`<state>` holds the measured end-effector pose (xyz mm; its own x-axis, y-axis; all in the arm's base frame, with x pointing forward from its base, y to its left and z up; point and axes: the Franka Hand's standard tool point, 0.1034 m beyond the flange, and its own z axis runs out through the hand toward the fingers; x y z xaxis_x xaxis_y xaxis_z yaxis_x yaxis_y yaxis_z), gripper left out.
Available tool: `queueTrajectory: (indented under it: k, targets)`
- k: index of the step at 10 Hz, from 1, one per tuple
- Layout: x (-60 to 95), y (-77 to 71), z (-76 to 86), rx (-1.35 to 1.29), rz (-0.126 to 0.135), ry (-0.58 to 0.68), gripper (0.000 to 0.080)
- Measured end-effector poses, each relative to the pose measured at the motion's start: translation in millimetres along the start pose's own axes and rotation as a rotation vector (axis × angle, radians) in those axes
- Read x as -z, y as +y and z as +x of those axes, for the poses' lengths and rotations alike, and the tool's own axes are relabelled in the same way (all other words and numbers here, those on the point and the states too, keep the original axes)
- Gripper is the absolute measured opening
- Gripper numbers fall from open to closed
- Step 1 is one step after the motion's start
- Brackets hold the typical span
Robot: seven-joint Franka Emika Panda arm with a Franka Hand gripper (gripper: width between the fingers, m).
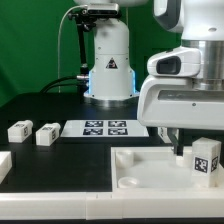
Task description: Assemble one leg
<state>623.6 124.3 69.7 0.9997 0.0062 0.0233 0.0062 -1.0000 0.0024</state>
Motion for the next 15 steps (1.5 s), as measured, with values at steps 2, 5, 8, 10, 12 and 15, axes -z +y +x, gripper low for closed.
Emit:
queueTrajectory:
  k: [2,5,8,10,12,15]
  targets:
    - [0.4,0.1,-0.6,0.293,-0.005,-0.011,0.0649]
    - [0.3,1.3,-2.0,0.699,-0.018,-0.034,0.0649]
    - [0.2,4.5,-1.4,0.943,-0.033,-0.042,0.0649]
    - [0.1,4.9,-1.4,0.937,-0.033,-0.042,0.0486]
    - [0.2,5.3,-1.3,0.936,-0.033,-0.042,0.0350]
    - [0.4,5.6,-1.2,0.873,-0.033,-0.039,0.0291]
